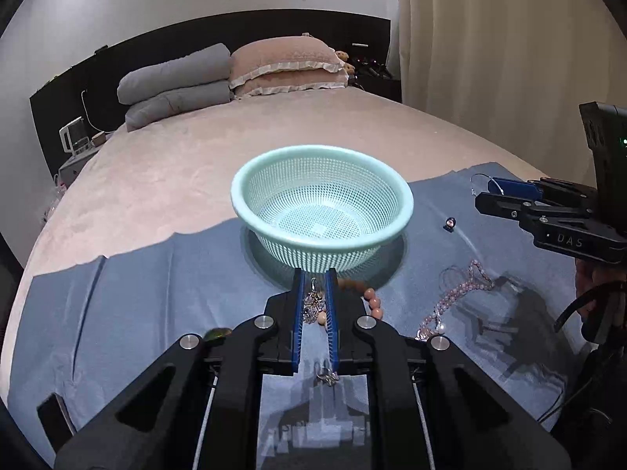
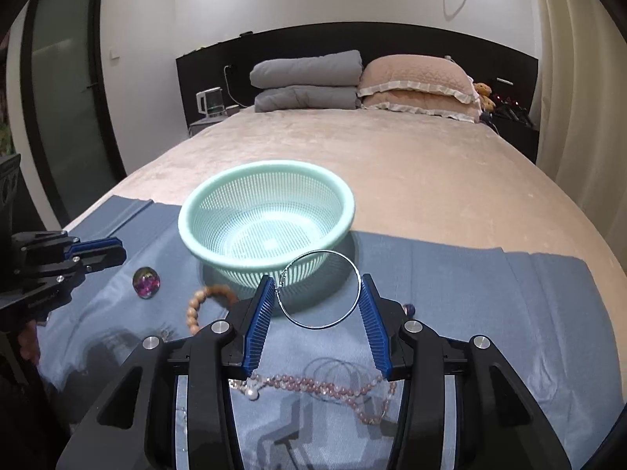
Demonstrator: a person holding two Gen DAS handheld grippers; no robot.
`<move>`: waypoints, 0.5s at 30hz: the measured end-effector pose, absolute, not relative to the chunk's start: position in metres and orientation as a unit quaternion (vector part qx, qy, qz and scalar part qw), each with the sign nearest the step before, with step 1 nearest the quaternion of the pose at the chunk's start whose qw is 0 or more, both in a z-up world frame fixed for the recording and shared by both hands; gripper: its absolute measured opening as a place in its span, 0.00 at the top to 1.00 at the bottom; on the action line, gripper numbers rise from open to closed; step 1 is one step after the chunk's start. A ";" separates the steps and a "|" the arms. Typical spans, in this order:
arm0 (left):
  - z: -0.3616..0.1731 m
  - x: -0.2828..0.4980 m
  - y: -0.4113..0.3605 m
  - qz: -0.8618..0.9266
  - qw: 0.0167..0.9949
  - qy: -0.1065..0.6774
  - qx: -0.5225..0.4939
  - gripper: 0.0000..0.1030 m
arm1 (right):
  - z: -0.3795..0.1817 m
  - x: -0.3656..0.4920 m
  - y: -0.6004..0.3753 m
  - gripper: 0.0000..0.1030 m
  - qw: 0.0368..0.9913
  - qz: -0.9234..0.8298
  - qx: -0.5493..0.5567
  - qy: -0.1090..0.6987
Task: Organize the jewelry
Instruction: 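Carry the earring in the left gripper into the green basket and open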
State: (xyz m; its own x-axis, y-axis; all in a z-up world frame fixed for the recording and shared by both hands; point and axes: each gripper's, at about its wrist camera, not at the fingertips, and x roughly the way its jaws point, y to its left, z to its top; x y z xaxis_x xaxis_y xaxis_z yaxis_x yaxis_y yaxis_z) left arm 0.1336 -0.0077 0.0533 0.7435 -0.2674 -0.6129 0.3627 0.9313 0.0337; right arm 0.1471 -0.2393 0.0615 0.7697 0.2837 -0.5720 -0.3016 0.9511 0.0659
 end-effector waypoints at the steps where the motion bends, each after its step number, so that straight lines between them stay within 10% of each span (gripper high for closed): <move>1: 0.059 0.138 -0.007 -0.174 0.930 0.314 0.075 0.90 | 0.065 0.152 -0.238 0.60 0.941 0.159 -0.016 0.299; 15: 0.078 0.240 -0.042 -0.182 0.924 0.325 0.083 0.90 | 0.053 0.241 -0.195 0.60 0.919 0.202 -0.045 0.334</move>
State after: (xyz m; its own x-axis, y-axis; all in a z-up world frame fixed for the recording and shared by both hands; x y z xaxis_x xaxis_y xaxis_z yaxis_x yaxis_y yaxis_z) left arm 0.2398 -0.0416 0.0782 0.7227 -0.2826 -0.6308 0.3905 0.9199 0.0353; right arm 0.2409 -0.1950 0.0528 0.6947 0.3415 -0.6330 -0.4020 0.9142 0.0521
